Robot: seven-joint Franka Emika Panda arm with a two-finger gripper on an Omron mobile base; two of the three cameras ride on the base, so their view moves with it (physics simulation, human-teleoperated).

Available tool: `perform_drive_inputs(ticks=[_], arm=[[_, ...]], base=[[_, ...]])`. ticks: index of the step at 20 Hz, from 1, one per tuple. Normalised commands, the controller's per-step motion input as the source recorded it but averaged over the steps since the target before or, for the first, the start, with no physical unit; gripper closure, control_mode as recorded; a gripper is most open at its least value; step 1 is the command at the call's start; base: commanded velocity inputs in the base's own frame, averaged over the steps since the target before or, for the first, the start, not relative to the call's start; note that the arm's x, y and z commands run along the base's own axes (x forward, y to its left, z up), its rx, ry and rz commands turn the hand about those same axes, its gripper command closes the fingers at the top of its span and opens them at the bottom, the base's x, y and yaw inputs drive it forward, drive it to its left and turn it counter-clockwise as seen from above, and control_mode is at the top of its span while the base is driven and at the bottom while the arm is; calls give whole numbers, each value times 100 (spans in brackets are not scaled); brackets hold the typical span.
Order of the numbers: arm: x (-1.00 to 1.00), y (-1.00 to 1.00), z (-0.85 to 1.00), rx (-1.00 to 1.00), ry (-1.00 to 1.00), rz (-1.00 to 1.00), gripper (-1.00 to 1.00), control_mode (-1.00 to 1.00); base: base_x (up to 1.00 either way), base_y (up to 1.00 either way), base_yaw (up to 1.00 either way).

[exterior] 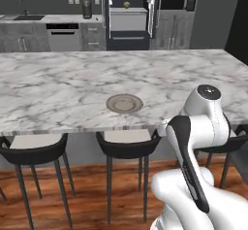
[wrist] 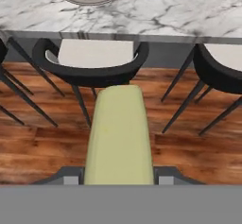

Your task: Retrieve the butter from the fridge and place it on a plate on the dining table. Then retrieve the butter knife by the fridge and place it near the plate.

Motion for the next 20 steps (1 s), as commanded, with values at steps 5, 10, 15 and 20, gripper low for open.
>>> perform_drive_inputs(ticks=[5,10,15,20], arm=[[0,0,0,0,0,0,100,100],[0,0,0,0,0,0,100,100],[0,0,0,0,0,0,100,100],[0,0,0,0,0,0,100,100]], base=[[69,-2,-9],[76,0,-3],[25,0,0],[1,0,0]])
